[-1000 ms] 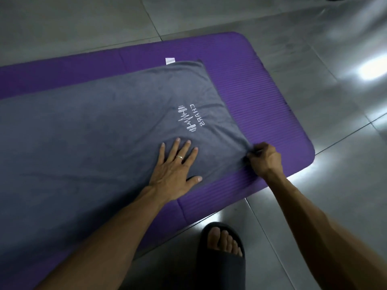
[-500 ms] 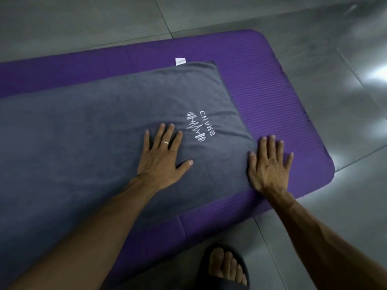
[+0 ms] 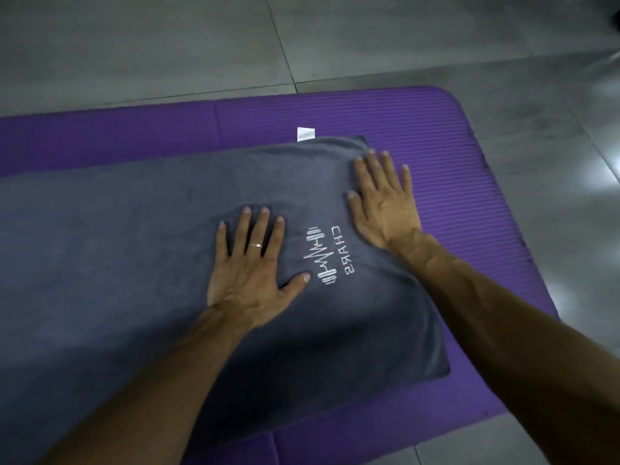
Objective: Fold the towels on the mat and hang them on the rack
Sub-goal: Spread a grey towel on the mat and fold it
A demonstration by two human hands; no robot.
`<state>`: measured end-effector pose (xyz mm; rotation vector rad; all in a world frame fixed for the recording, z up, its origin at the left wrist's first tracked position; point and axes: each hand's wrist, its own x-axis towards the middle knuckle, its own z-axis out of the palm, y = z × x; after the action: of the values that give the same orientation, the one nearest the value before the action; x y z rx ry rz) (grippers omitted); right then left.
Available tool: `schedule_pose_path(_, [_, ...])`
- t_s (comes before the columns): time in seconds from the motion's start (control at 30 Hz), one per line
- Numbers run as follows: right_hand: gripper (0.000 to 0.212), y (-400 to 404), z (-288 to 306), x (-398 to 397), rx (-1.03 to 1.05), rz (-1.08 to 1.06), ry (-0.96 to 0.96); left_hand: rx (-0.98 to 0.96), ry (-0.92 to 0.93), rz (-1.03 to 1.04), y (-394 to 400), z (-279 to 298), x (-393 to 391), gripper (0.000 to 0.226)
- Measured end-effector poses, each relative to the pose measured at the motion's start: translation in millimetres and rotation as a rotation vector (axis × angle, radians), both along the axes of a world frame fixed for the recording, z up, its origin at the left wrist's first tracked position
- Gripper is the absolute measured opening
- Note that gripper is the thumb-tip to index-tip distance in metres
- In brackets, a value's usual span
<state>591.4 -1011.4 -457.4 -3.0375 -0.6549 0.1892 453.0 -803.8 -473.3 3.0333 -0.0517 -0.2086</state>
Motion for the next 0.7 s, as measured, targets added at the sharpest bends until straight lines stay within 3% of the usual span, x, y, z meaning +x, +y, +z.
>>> schedule_pose_path(0.07, [0.066, 21.0, -4.3, 10.6, -0.01, 0.372, 0.046, -0.01, -0.004, -0.005, 0.3, -2.7, -1.0, 0.098])
schedule_pose_path(0.1, [0.069, 23.3, -3.0, 21.0, -0.047, 0.436, 0.08, -0.012, -0.009, -0.009, 0.4, -3.1, -1.2, 0.097])
schedule_pose_path(0.23, [0.061, 1.8, 0.7, 83.1, -0.124, 0.1, 0.11, -0.02, 0.003, 0.004, -2.4, -0.9, 0.2, 0.092])
schedule_pose_path(0.33, [0.056, -11.3, 5.4, 85.7, -0.002, 0.104, 0.099, -0.056, -0.083, -0.014, -21.1, 6.1, 10.3, 0.077])
schedule_pose_path(0.47, [0.062, -54.2, 1.7, 55.3, 0.166, 0.066, 0.081, -0.19, -0.231, -0.226, -73.4, 17.6, 34.2, 0.055])
schedule_pose_path(0.6, [0.055, -93.6, 6.1, 32.4, 0.154, 0.093, 0.075, -0.174, -0.018, -0.479, -123.3, 35.1, 50.0, 0.068])
schedule_pose_path(0.7, [0.059, -104.4, 9.0, 22.9, 0.177, 0.075, 0.091, -0.158, 0.156, -0.515, -134.0, 41.0, 60.3, 0.051])
